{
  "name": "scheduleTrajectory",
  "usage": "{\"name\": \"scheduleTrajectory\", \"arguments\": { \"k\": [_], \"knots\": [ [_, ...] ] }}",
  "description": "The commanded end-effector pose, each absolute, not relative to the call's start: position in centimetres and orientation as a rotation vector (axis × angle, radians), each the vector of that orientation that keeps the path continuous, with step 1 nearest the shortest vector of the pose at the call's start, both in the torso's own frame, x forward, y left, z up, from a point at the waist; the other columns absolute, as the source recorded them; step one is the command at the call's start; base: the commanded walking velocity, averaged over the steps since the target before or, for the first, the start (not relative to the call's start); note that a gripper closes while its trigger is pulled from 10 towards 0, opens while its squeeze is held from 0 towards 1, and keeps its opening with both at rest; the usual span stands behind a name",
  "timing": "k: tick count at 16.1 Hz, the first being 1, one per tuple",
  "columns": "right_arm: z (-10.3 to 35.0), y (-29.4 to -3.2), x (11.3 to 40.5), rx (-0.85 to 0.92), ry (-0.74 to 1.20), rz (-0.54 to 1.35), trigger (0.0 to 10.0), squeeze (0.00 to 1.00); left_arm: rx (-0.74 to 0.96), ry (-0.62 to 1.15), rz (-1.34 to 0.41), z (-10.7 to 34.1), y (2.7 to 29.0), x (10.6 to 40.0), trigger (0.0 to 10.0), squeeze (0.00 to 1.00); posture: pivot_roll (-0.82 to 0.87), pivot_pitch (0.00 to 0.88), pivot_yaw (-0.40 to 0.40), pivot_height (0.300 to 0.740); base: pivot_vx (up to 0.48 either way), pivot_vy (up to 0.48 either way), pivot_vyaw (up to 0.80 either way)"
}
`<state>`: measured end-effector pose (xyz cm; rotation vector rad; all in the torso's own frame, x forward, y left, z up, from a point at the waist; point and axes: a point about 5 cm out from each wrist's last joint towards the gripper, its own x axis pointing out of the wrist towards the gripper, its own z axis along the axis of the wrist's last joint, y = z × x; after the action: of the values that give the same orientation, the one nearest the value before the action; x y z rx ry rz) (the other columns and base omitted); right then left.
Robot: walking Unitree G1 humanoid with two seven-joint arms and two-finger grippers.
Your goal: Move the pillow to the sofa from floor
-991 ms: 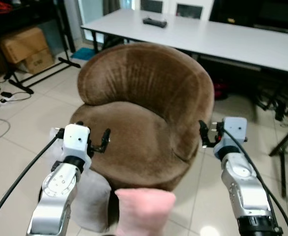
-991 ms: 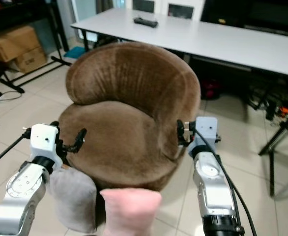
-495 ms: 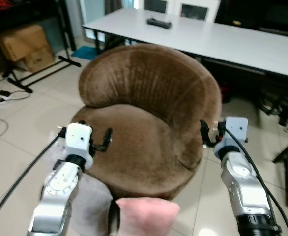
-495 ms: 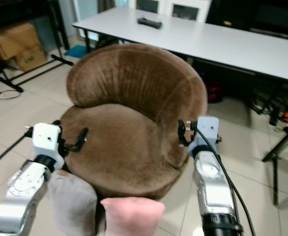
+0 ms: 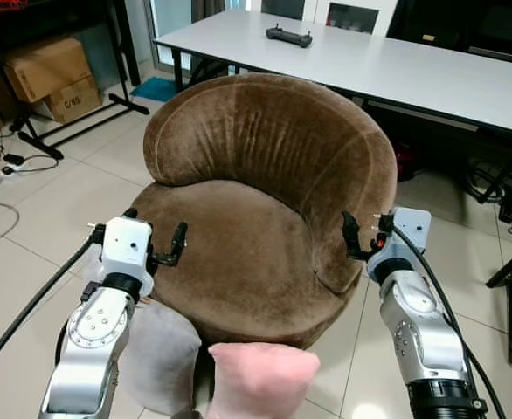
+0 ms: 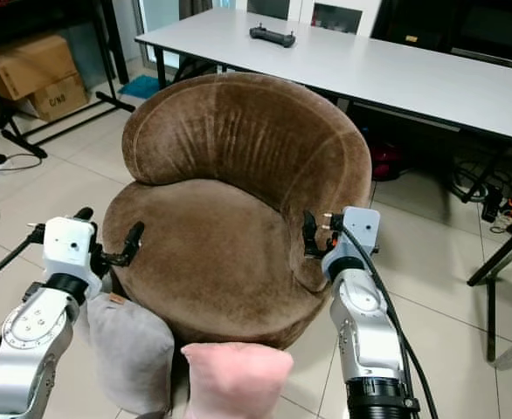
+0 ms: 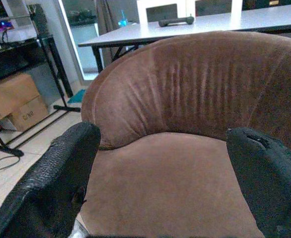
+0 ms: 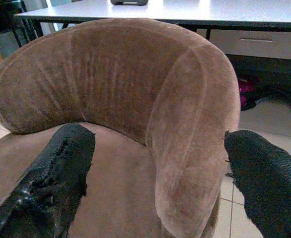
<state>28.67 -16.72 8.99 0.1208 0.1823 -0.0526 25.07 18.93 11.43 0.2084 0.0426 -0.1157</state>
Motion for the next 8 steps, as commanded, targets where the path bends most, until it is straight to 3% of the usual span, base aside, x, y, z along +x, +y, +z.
{"name": "scheduleTrajectory", "arguments": {
  "k": [1, 8],
  "knots": [
    [9.06, -16.91, 28.66, 0.131, 0.173, -0.06, 10.0, 0.0, 0.221, 0.047, -0.112, 11.31, 19.06, 25.04, 10.0, 0.0, 0.07, 0.0, -0.031, 0.67, 0.0, 0.0, 0.0],
    [9.17, -17.04, 28.66, 0.113, 0.169, -0.06, 10.0, 0.0, 0.207, 0.036, -0.129, 11.4, 18.34, 25.08, 10.0, 0.0, 0.07, 0.0, -0.031, 0.611, 0.0, 0.0, 0.0]
  ]
}}
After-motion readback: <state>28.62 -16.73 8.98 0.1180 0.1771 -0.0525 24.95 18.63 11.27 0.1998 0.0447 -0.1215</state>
